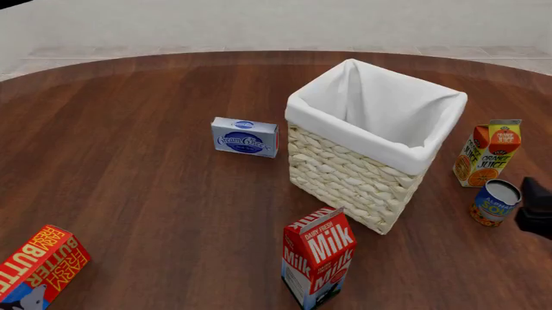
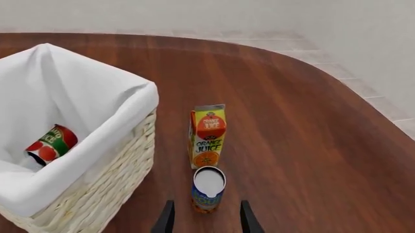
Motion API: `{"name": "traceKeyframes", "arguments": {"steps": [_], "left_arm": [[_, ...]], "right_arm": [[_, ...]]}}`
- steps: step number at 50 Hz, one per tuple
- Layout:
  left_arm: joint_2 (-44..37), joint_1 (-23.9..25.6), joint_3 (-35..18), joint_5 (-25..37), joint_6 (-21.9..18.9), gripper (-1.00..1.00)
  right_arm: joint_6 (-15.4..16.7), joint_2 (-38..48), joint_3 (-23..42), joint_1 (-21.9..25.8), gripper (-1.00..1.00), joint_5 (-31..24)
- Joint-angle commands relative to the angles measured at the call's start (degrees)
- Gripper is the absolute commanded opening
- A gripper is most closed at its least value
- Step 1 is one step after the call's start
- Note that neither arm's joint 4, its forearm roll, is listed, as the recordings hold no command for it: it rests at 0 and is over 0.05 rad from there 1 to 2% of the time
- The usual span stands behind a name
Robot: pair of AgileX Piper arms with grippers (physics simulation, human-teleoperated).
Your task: Pick up the alphabet soup and the tomato sauce, and put them in the basket.
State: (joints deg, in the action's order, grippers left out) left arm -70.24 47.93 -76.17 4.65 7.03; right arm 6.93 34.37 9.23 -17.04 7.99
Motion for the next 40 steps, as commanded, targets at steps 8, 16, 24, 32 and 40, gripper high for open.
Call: {"name": "traceKeyframes", "arguments": {"steps": [8, 16, 24, 32, 40], "left_arm": [[1.49, -1.03, 0.85, -0.17, 0.39, 1.00], [1.31, -1.10, 0.92, -0.33, 0.58, 1.00], [0.84, -1.19, 0.94, -0.59, 0.76, 1.00], [0.77, -0.88, 1.22, -0.78, 0.96, 1.00], [0.84, -0.77, 1.54, -0.99, 1.19, 1.00]], "right_arm": [[0.50, 11.21, -2.14, 0.11, 1.00, 11.10], [0.86, 18.23, -1.25, -0.66, 1.00, 16.49], [1.24, 19.68, 0.47, -0.78, 1.00, 16.63], [0.95, 21.45, 1.26, -0.89, 1.00, 17.57], [1.18, 24.15, 1.35, -1.13, 1.00, 19.72]]}}
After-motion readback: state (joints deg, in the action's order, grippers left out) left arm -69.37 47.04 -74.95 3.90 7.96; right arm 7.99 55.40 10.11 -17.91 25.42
